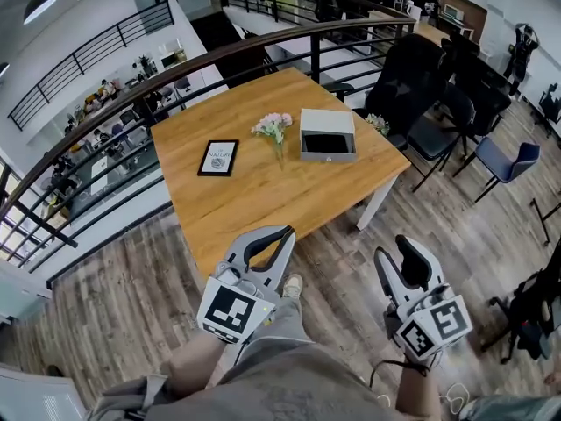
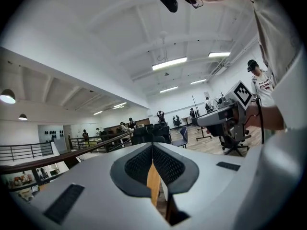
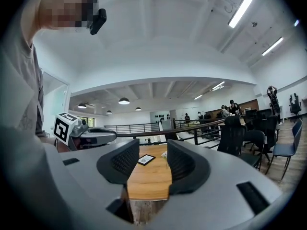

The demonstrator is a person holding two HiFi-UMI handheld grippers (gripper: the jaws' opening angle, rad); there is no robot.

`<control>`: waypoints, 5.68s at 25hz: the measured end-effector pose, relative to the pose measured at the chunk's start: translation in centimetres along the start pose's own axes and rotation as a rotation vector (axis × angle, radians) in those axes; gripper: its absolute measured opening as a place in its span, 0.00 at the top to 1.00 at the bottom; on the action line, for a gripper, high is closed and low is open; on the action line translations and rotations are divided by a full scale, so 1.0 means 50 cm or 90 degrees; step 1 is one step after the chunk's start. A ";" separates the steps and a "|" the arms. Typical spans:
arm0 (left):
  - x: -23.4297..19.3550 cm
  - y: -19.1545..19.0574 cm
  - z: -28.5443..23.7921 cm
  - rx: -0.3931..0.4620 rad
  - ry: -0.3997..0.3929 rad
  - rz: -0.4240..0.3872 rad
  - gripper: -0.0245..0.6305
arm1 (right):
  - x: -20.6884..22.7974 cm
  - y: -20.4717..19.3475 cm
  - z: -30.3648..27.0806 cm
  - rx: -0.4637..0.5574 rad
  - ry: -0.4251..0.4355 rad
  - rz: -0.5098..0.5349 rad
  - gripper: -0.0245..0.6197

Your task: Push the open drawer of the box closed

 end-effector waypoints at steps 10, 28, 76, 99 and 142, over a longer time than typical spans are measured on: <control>-0.151 -0.090 -0.185 -0.076 0.009 -0.020 0.93 | 0.137 -0.024 -0.227 -0.076 0.002 -0.025 0.66; -0.387 -0.322 -0.483 -0.178 -0.047 0.075 0.93 | 0.387 -0.230 -0.630 -0.274 -0.047 -0.144 0.70; -0.354 -0.570 -0.687 -0.412 0.128 0.315 0.93 | 0.673 -0.627 -0.867 -0.490 -0.027 -0.360 0.85; -0.409 -0.554 -0.654 -0.412 0.193 0.336 0.93 | 0.791 -0.598 -1.005 -0.433 -0.048 -0.300 0.89; -0.494 0.041 -0.475 -0.055 0.229 0.042 0.93 | 0.396 0.277 -0.679 0.065 0.271 0.037 0.90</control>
Point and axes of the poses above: the fingertips, and each gripper's own axes: z backward along the fingers, x to its right, y out of its top, the point moved 3 cm from there along z, backward along the fingers, and after that the axes turned 6 degrees about y, right-handed, at the moved point
